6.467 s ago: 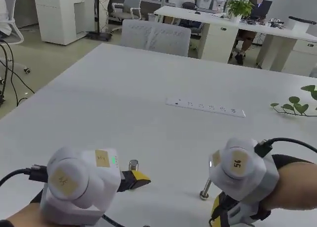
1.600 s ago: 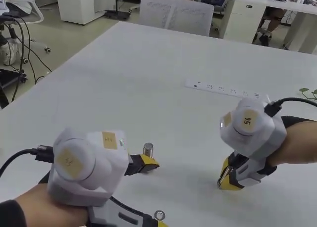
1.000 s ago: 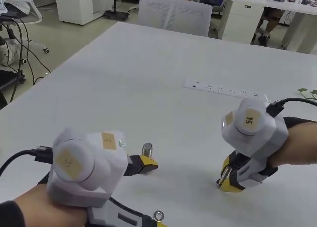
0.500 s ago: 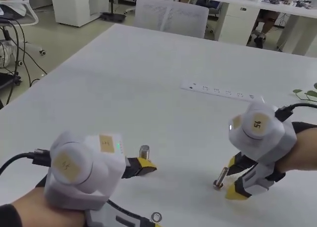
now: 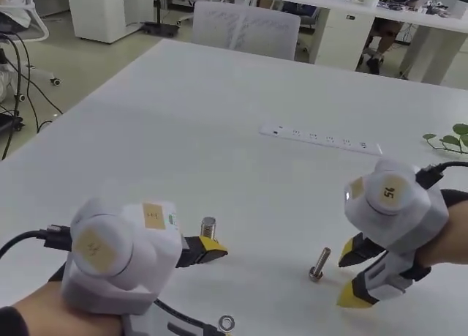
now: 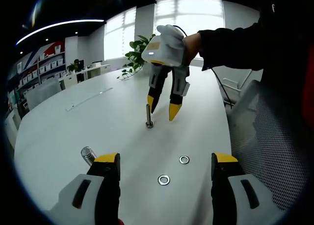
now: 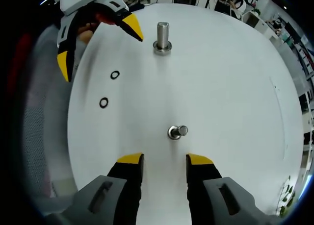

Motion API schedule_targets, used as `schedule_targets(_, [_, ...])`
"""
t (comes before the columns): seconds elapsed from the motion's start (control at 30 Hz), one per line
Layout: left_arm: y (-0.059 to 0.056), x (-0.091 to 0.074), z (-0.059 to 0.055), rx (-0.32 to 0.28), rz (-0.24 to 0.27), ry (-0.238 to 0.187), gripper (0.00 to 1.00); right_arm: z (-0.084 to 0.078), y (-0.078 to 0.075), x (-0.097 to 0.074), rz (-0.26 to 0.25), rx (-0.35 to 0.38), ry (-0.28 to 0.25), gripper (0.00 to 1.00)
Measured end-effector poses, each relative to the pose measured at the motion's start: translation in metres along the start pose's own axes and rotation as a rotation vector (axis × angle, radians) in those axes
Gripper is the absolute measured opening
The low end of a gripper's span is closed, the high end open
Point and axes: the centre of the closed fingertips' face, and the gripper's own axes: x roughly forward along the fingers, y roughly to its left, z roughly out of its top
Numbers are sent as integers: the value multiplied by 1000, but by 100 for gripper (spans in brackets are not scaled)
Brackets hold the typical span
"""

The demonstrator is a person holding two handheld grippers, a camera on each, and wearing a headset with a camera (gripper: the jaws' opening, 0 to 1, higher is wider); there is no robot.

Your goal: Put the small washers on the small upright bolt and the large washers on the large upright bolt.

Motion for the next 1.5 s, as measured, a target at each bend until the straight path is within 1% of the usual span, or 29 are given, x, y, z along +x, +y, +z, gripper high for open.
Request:
schedule_targets(0.47, [0,0,1,4,0,-4,75,-5,28,0,22,-7,10,37])
schedule_targets(0.8, [0,-2,3,10,6,-7,75,-2,52,0,47,-26,12,37])
schedule_targets(0.93, [0,-2,4,11,7,-10,75,2,64,0,63,-37,11,37])
schedule_targets(1.07, [1,-3,4,13,10,-9,75,9,74,1,82,-45,-1,37])
schedule_targets(1.2, [2,-4,4,13,13,-11,75,16,82,2,95,-61,-9,37])
schedule_targets(1.5, [4,-7,6,15,21,-15,75,29,89,0,103,-100,-15,37])
